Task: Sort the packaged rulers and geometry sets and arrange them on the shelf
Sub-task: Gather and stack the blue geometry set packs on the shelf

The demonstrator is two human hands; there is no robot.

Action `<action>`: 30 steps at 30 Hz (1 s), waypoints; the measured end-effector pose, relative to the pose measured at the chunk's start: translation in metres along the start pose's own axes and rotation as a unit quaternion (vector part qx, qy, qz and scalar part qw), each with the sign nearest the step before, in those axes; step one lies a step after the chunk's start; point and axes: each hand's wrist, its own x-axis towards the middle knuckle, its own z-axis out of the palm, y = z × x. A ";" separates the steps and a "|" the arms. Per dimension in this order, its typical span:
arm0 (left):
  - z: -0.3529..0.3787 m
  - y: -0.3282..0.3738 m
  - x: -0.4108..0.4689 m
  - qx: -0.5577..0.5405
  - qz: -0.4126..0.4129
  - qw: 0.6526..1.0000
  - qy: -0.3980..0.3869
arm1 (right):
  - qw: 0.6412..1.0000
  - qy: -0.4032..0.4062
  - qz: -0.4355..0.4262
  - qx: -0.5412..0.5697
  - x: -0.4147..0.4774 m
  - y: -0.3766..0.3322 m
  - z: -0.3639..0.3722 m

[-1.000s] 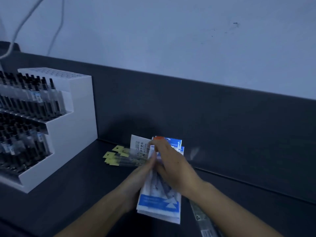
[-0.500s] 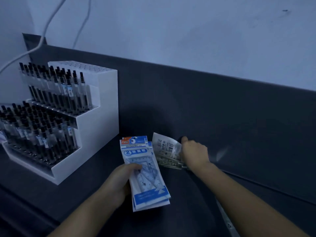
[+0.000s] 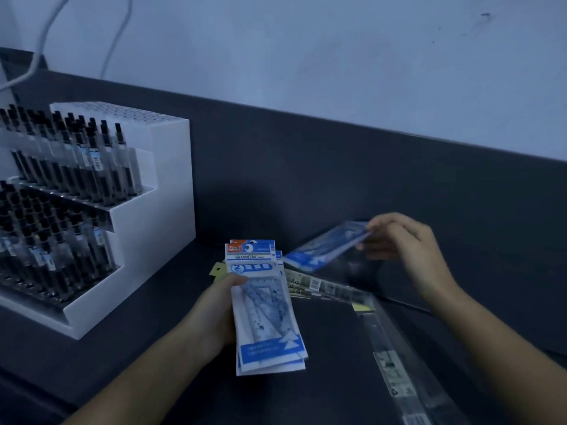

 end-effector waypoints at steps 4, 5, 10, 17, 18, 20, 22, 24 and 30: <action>0.028 -0.012 0.002 0.046 -0.007 0.998 -0.042 | 0.994 -0.002 0.070 0.085 -0.028 0.022 -0.003; 0.035 -0.015 0.001 0.062 -0.002 0.997 -0.043 | 0.991 -0.003 0.088 0.101 -0.032 0.027 -0.005; 0.063 -0.026 -0.002 0.121 0.031 0.989 -0.079 | 0.965 0.025 0.176 0.193 -0.044 0.048 -0.019; 0.102 -0.041 -0.006 0.129 0.054 0.984 -0.107 | 0.988 -0.007 0.130 0.082 -0.051 0.055 -0.043; 0.108 -0.045 -0.008 0.145 0.065 0.980 -0.117 | 0.992 -0.011 0.119 0.041 -0.050 0.056 -0.045; 0.118 -0.054 -0.011 0.176 0.100 0.971 -0.130 | 0.994 -0.008 0.099 -0.034 -0.051 0.061 -0.047; 0.127 -0.060 -0.014 0.186 0.137 0.964 -0.132 | 0.991 -0.005 0.131 -0.014 -0.052 0.061 -0.051; 0.136 -0.064 -0.016 0.183 0.183 0.955 -0.145 | 0.978 -0.039 0.191 0.077 -0.056 0.056 -0.060; 0.186 -0.086 -0.022 0.185 0.264 0.925 -0.202 | 0.982 -0.048 0.068 0.172 -0.072 0.050 -0.105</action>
